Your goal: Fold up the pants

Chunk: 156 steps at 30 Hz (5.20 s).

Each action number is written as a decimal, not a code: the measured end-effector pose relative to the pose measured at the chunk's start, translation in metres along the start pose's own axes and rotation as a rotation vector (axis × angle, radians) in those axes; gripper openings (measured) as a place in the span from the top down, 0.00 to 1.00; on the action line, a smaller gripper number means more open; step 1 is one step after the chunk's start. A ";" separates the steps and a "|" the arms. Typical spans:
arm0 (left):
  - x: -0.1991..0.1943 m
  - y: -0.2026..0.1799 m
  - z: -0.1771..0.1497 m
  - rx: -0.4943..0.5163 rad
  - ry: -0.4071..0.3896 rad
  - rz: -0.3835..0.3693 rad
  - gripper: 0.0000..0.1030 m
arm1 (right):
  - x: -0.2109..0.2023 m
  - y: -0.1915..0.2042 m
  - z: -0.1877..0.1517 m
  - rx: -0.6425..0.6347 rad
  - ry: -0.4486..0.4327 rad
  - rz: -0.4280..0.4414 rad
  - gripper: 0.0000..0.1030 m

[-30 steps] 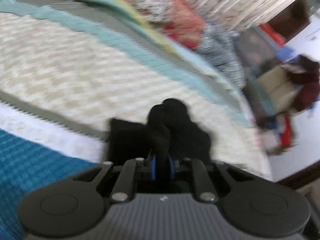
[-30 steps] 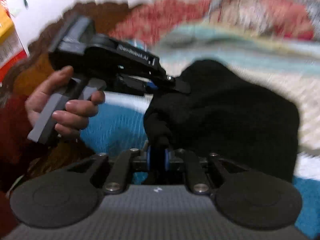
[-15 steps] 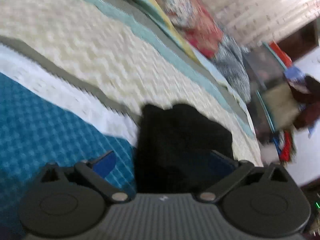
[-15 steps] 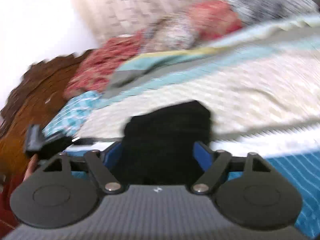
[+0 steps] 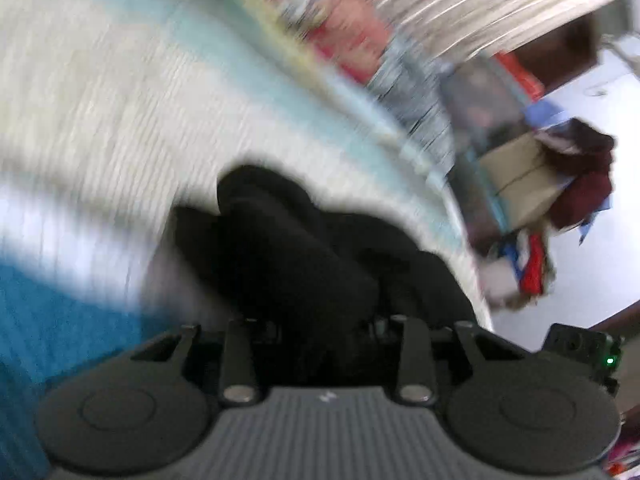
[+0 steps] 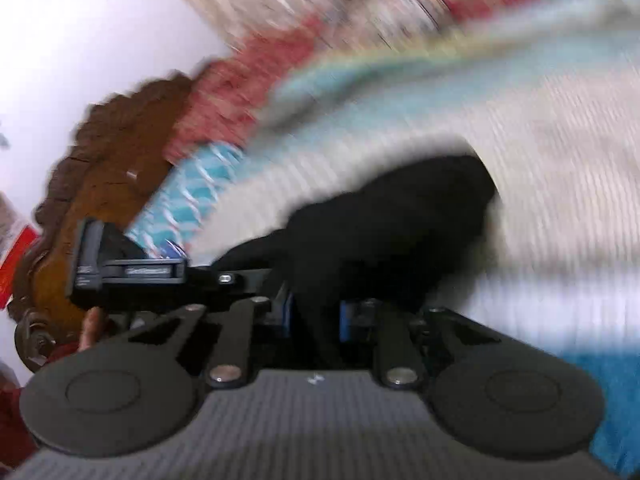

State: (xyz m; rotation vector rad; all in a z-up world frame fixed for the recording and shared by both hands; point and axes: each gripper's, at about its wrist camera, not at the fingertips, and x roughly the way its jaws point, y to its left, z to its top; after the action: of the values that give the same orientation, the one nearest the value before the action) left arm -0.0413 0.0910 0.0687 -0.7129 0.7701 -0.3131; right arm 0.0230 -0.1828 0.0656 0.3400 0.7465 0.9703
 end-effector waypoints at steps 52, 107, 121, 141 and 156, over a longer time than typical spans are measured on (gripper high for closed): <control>0.003 -0.083 -0.043 0.291 -0.147 0.711 0.00 | -0.002 0.029 -0.054 0.148 -0.100 -0.423 0.14; 0.022 -0.068 -0.036 0.352 -0.116 1.100 0.00 | 0.045 0.045 -0.056 0.207 -0.115 -0.624 0.12; 0.017 -0.067 -0.033 0.334 -0.132 1.108 0.00 | 0.040 0.042 -0.053 0.192 -0.177 -0.681 0.12; 0.007 -0.093 -0.024 0.382 -0.240 1.033 0.00 | 0.024 0.038 -0.058 0.233 -0.223 -0.725 0.12; 0.014 -0.076 -0.033 0.315 -0.072 1.044 0.00 | 0.028 0.046 -0.057 0.226 -0.239 -0.706 0.12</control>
State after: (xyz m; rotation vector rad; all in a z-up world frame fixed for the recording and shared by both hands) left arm -0.0560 0.0133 0.0973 0.0311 0.8995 0.5312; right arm -0.0364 -0.1377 0.0399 0.3451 0.6842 0.1752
